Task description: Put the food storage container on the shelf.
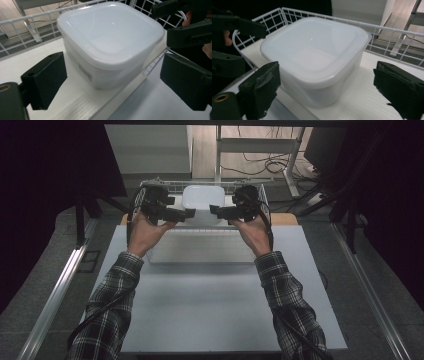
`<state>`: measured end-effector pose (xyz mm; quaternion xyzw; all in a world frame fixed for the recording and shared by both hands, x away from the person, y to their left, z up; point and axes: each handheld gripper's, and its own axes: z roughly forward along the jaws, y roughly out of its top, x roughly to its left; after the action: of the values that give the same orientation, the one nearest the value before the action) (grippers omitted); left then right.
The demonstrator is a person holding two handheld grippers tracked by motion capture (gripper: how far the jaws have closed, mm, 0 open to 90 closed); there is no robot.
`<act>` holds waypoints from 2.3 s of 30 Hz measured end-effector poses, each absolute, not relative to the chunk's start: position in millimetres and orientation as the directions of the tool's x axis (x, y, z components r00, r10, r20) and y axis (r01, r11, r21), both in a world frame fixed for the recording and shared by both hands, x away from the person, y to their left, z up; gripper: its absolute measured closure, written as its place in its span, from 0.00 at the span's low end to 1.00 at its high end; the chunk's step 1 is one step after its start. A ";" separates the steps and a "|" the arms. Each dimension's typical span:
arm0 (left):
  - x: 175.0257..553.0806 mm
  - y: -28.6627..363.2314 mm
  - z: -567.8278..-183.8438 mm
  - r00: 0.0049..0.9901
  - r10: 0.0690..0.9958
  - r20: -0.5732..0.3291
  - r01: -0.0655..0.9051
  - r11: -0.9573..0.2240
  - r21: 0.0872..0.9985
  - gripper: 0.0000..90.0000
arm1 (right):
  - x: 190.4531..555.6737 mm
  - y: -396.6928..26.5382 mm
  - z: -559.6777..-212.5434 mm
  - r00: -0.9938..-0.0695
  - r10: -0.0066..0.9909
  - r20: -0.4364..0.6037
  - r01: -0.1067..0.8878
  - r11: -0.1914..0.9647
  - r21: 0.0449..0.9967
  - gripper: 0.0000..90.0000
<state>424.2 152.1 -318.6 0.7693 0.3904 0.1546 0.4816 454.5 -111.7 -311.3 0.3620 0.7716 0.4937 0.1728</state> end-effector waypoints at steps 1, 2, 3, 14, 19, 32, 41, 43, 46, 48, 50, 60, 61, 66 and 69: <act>421.1 151.6 -321.9 0.662 0.736 -0.142 0.448 -0.236 0.862 0.05 | 450.8 -112.1 -313.8 -0.689 0.721 0.081 0.384 0.267 0.884 0.04; 421.1 151.6 -321.9 0.662 0.736 -0.142 0.448 -0.236 0.862 0.05 | 450.8 -112.1 -313.8 -0.689 0.721 0.081 0.384 0.267 0.884 0.04; 419.7 151.3 -323.6 0.664 0.735 -0.140 0.447 -0.240 0.862 0.05 | 448.2 -112.6 -316.2 -0.699 0.711 0.075 0.379 0.279 0.882 0.02; 405.6 149.2 -346.0 0.696 0.710 -0.110 0.420 -0.278 0.864 0.04 | 436.9 -115.9 -329.3 -0.718 0.695 0.047 0.374 0.327 0.868 0.00; 399.6 152.2 -351.1 0.707 0.697 -0.116 0.409 -0.270 0.872 0.04 | 431.0 -119.8 -333.3 -0.725 0.687 0.038 0.361 0.333 0.871 0.01; 375.1 156.2 -363.7 0.726 0.683 -0.081 0.357 -0.274 0.893 0.07 | 410.1 -126.9 -342.6 -0.751 0.660 0.003 0.322 0.363 0.875 0.01; 353.3 158.0 -375.7 0.739 0.667 -0.093 0.347 -0.260 0.901 0.05 | 394.5 -131.0 -349.2 -0.757 0.653 -0.024 0.312 0.393 0.865 0.00; 351.6 158.0 -377.2 0.740 0.666 -0.095 0.349 -0.260 0.900 0.04 | 393.2 -131.8 -350.0 -0.758 0.652 -0.026 0.311 0.396 0.864 0.00; 346.0 158.2 -381.4 0.735 0.671 -0.093 0.352 -0.262 0.899 0.04 | 388.5 -133.8 -353.0 -0.759 0.650 -0.035 0.309 0.407 0.860 0.00; 342.9 158.2 -384.3 0.736 0.670 -0.099 0.358 -0.262 0.896 0.04 | 385.6 -135.3 -355.7 -0.762 0.646 -0.044 0.305 0.417 0.856 0.00; 338.8 157.9 -387.2 0.736 0.672 -0.085 0.350 -0.270 0.897 0.04 | 382.5 -136.8 -358.5 -0.765 0.642 -0.047 0.303 0.424 0.853 0.00; 323.5 156.0 -404.2 0.729 0.681 -0.073 0.357 -0.287 0.889 0.02 | 364.8 -142.1 -370.3 -0.787 0.612 -0.075 0.262 0.441 0.858 0.00; 321.9 155.6 -406.5 0.727 0.683 -0.074 0.360 -0.286 0.888 0.02 | 362.8 -142.3 -371.5 -0.790 0.609 -0.076 0.259 0.443 0.859 0.00; 315.8 157.0 -419.2 0.727 0.680 -0.095 0.376 -0.279 0.884 0.02 | 356.2 -143.5 -381.6 -0.795 0.602 -0.078 0.252 0.445 0.859 0.00; 311.6 158.0 -426.9 0.722 0.684 -0.105 0.384 -0.269 0.883 0.02 | 353.1 -144.6 -390.1 -0.795 0.604 -0.063 0.269 0.443 0.855 0.00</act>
<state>311.6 158.0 -426.9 0.7824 0.3411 0.1504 0.4989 353.1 -144.6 -390.1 0.2629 0.8294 0.4576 0.1831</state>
